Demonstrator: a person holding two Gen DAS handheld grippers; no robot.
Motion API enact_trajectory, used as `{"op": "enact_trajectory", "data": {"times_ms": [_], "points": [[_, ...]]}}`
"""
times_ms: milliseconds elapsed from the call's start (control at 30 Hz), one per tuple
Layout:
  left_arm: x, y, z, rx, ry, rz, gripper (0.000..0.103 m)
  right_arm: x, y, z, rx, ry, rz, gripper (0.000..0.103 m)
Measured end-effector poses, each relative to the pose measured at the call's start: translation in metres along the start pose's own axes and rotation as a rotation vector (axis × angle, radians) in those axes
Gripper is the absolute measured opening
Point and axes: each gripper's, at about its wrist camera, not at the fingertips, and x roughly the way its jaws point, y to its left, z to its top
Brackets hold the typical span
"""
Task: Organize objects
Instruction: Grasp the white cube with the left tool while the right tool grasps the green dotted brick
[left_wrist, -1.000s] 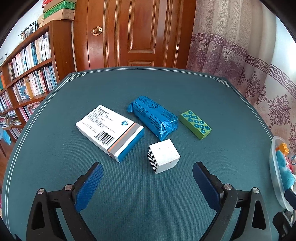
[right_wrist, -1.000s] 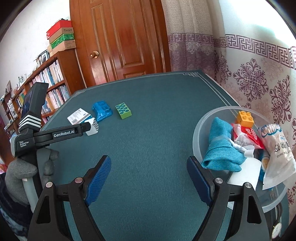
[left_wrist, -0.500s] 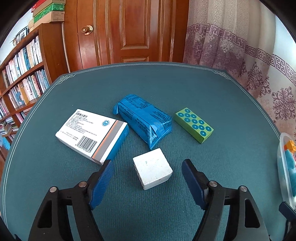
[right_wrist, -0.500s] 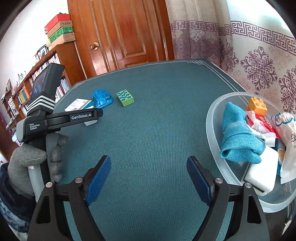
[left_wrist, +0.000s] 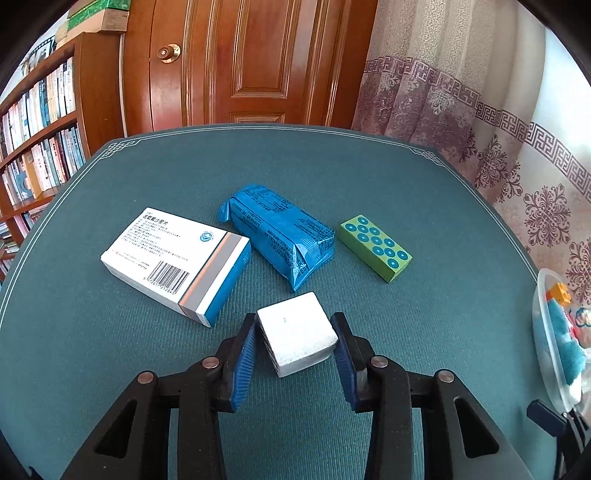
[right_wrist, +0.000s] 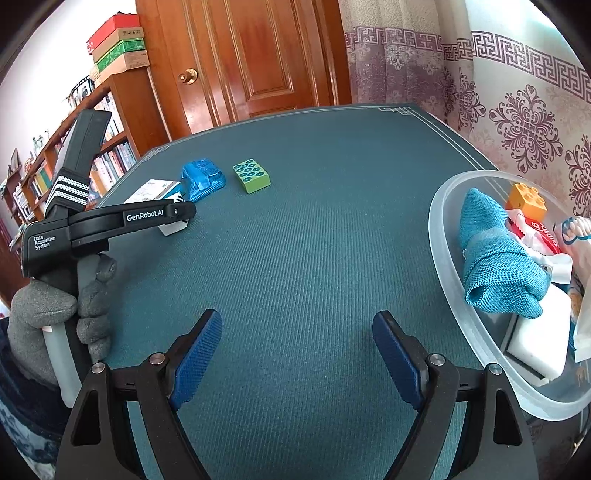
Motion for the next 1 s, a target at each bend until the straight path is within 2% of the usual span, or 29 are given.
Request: {"op": "enact_trajectory", "data": {"times_ms": [267,533,667,900,1000], "points": [[-0.024,0.018,0.009,-0.058,-0.061,0.01,0.04,0.014,0.009,0.029,0.001,-0.001,0.0,0.085],[-0.028,0.032,0.011,-0.103,-0.071,0.017,0.04,0.061,0.038,0.08,-0.069,-0.006,-0.024,0.084],[-0.03,0.039,0.012,-0.133,-0.068,0.001,0.04,0.088,0.051,0.103,-0.099,0.009,-0.024,0.075],[-0.032,0.041,0.011,-0.148,-0.064,-0.024,0.04,0.134,0.069,0.127,-0.187,0.049,-0.065,0.054],[-0.033,0.04,0.011,-0.147,-0.063,-0.035,0.04,0.143,0.073,0.134,-0.212,0.041,-0.079,0.052]]}}
